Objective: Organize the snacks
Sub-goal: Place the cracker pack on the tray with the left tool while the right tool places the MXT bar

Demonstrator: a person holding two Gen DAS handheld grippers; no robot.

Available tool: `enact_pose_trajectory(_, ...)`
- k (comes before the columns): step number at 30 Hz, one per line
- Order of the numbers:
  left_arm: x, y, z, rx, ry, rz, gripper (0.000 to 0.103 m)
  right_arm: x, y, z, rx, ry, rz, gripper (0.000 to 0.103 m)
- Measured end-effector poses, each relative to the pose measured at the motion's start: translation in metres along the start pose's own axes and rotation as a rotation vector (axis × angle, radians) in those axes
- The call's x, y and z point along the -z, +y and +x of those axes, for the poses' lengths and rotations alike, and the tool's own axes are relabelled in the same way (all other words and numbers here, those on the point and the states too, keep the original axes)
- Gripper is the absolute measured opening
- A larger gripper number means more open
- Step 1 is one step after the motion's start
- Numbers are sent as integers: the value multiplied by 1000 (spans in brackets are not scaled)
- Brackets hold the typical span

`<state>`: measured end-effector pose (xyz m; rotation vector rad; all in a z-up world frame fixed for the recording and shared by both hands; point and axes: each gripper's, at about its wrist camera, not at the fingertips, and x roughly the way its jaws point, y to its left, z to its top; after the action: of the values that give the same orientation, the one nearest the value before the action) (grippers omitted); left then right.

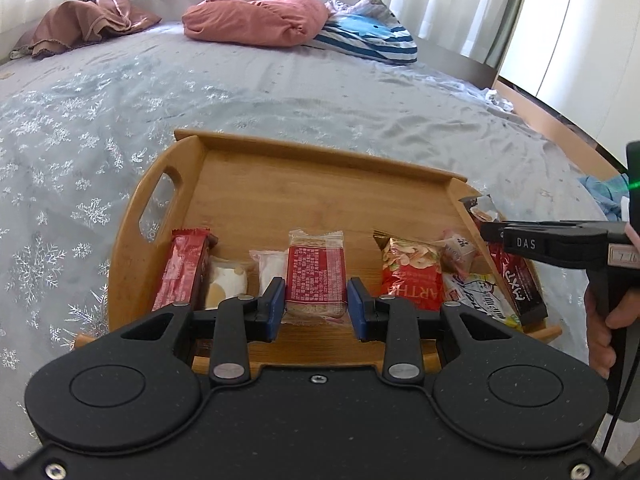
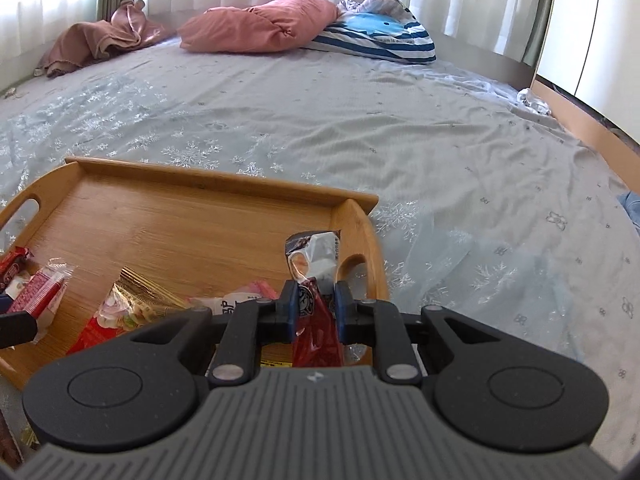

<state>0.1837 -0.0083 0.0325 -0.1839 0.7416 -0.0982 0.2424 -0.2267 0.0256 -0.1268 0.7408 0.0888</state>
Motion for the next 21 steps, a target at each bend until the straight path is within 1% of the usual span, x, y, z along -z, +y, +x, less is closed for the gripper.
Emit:
enact_pose_trajectory(6,0,0,5,-10,0,10,32,8,-6,5,-34,-25,39,21)
enact_pose_trajectory(21,1,-4,6,-28,-12,35,32,14,-12,18,-105,-23,146,21)
